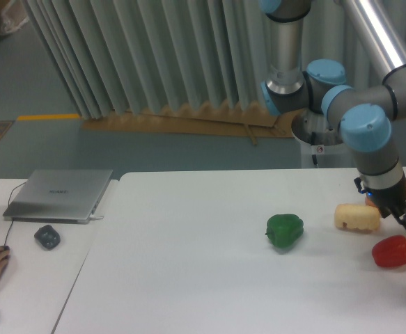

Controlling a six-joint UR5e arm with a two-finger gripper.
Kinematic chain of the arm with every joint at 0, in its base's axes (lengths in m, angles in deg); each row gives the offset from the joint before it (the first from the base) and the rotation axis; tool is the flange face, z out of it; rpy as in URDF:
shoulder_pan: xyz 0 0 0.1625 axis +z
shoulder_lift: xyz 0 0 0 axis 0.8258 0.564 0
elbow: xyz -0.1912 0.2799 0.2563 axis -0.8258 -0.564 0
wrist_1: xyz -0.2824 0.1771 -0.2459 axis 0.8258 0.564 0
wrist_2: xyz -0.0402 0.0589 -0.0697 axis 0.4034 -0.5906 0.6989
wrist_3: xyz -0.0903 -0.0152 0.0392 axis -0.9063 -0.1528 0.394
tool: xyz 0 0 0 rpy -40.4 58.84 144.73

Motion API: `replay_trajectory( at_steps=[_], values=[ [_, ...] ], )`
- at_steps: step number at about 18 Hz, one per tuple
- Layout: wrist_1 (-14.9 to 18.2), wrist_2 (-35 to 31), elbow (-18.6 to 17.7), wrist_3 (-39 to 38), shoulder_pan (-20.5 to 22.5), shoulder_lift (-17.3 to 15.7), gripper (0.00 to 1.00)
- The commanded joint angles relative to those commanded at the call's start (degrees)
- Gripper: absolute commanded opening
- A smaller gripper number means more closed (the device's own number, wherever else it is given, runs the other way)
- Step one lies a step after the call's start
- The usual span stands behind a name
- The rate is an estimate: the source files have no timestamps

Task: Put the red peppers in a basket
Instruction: 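Close the gripper on the red bell pepper's top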

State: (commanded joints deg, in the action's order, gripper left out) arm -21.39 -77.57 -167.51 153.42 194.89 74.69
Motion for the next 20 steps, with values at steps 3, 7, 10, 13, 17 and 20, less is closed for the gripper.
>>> replay_trajectory(
  at_steps=[3, 7, 10, 13, 17, 20],
  values=[
    [0.1, -1.0, 0.4, 3.2, 0.0, 1.0, 1.00],
    [0.3, -2.4, -0.1, 3.6, -0.4, 1.6, 1.00],
    [0.4, -5.2, -1.0, 3.6, -0.9, 1.9, 1.00],
    [0.4, -8.0, -1.1, 3.3, -2.4, 3.5, 1.00],
    [0.1, -9.5, -1.0, 1.5, -4.0, 5.3, 1.00],
    [0.0, -9.7, -0.8, 0.1, -4.4, 6.3, 1.00]
  ],
)
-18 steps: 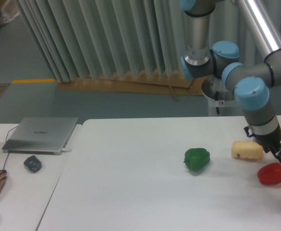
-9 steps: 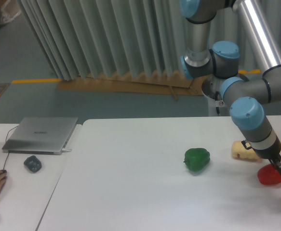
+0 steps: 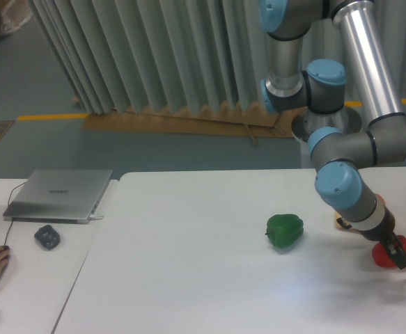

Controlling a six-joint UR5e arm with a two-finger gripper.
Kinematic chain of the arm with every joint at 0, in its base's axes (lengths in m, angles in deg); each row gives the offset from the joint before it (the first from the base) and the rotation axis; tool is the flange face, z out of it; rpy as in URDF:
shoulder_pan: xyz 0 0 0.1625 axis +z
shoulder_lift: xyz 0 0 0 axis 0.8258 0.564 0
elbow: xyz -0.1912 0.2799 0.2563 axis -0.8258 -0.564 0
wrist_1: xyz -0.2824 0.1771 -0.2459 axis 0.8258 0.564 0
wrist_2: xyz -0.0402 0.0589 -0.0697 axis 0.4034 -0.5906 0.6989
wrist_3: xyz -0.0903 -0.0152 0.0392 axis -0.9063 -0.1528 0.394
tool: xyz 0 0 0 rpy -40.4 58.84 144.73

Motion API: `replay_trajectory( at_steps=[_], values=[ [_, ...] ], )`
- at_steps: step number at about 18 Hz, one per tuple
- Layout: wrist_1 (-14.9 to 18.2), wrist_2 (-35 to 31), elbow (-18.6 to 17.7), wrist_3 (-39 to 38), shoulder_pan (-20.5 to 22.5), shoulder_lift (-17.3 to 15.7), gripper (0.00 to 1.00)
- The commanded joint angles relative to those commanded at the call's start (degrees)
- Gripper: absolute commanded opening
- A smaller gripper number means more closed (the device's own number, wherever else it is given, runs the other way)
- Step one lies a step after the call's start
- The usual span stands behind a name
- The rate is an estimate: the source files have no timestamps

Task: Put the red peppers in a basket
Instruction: 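Close the gripper on the red bell pepper's top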

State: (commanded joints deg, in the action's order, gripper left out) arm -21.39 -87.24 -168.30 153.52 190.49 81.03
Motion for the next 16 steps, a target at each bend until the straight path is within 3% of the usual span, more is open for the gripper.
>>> replay_trajectory(
  at_steps=[3, 6, 8, 10, 16],
  values=[
    [-0.1, -0.7, 0.4, 0.0, 0.0, 0.5, 1.00],
    [-0.2, -0.6, 0.8, 0.3, 0.3, 0.5, 0.55],
    [-0.2, -0.6, 1.0, 0.5, 0.4, 0.2, 0.40],
    [-0.8, -0.3, 1.2, 0.8, 0.7, -0.4, 0.37],
    [-0.3, 9.5, 0.7, 0.4, 2.2, -8.5, 0.37]
  ],
)
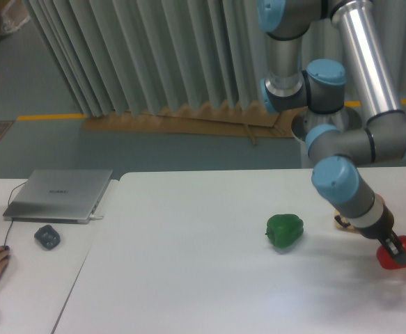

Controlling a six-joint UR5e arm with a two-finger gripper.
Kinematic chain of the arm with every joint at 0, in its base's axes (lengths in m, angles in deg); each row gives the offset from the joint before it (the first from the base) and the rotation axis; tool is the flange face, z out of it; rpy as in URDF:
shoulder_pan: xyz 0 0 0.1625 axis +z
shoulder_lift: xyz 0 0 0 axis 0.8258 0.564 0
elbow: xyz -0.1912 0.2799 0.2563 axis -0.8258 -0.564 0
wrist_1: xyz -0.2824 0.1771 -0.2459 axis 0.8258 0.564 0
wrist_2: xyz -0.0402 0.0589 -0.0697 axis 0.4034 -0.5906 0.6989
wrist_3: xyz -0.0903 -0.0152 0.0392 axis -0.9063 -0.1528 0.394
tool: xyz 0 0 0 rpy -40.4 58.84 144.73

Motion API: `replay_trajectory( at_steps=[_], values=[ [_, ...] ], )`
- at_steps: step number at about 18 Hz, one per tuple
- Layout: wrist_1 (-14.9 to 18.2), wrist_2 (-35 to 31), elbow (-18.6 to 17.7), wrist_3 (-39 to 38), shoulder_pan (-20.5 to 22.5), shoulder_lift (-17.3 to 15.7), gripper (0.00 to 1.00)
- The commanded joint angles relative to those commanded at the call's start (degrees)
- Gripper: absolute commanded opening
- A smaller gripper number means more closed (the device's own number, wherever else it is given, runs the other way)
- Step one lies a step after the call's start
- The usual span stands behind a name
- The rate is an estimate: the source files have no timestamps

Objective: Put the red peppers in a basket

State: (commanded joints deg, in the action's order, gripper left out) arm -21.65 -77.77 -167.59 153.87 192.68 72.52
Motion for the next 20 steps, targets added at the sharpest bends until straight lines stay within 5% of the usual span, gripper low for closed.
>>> replay_trajectory(
  at_steps=[5, 8, 11, 20],
  values=[
    [0.1, 3.9, 0.1, 3.2, 5.8, -3.4, 0.37],
    [0.1, 4.1, 1.2, 16.8, 13.8, -5.3, 0.37],
    [-0.3, 4.1, 2.7, 30.1, 19.7, -4.9, 0.37],
    [-3.8, 2.5, 2.9, 54.5, 28.2, -0.3, 0.38]
  ],
)
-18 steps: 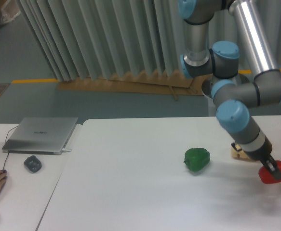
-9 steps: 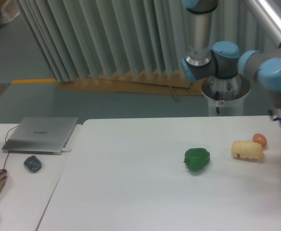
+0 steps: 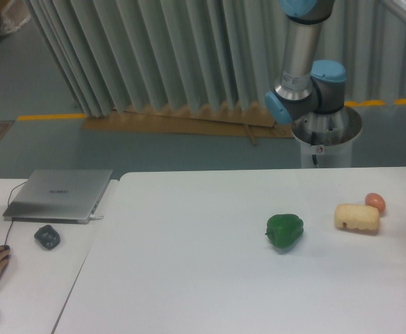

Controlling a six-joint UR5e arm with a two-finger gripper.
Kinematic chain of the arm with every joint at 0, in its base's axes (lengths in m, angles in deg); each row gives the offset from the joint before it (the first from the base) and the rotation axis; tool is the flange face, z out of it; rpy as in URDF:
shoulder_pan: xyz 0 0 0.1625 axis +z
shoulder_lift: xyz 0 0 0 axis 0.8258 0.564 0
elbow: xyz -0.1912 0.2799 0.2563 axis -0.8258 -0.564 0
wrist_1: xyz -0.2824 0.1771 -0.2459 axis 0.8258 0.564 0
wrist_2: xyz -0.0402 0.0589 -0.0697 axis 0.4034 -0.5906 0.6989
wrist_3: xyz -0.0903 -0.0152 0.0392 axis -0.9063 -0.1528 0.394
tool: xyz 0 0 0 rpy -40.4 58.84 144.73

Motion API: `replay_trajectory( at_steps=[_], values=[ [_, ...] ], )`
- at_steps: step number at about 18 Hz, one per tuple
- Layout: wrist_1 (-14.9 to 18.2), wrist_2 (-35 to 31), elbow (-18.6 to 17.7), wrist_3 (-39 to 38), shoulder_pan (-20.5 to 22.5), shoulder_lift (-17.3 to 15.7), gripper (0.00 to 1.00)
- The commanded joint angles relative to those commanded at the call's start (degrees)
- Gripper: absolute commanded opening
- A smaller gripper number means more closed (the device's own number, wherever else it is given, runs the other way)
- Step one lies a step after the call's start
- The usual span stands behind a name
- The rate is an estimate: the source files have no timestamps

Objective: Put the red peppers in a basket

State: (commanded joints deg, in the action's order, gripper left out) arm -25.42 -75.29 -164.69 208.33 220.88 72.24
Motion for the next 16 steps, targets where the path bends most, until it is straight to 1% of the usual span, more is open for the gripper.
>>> replay_trajectory(
  at_steps=[1, 2, 3, 4, 5, 6, 7, 10, 11, 13, 14, 16],
  values=[
    [-1.4, 0.0, 0.0, 2.3, 0.9, 0.4, 0.39],
    [-3.3, 0.1, 0.1, 3.7, 1.7, 1.7, 0.42],
    [-4.4, 0.1, 0.6, 4.2, 1.9, 3.0, 0.43],
    [-5.1, 0.1, 1.3, 4.7, 1.9, 4.6, 0.54],
    [-5.1, 0.3, 1.5, 4.7, 1.9, 4.9, 0.57],
    [-5.3, 0.4, 1.4, 4.5, 1.8, 5.0, 0.62],
    [-5.4, 0.4, 1.4, 4.5, 1.7, 5.3, 0.71],
    [-5.4, 0.4, 1.4, 4.3, 1.4, 5.4, 0.77],
    [-5.4, 0.4, 1.3, 4.1, 1.2, 5.5, 0.83],
    [-5.3, 1.4, 1.3, 3.6, 0.5, 5.5, 1.00],
    [-5.2, 3.3, 1.4, 2.5, 0.3, 5.5, 1.00],
    [-4.7, 10.2, 0.8, -2.8, -0.5, 4.4, 1.00]
  ],
)
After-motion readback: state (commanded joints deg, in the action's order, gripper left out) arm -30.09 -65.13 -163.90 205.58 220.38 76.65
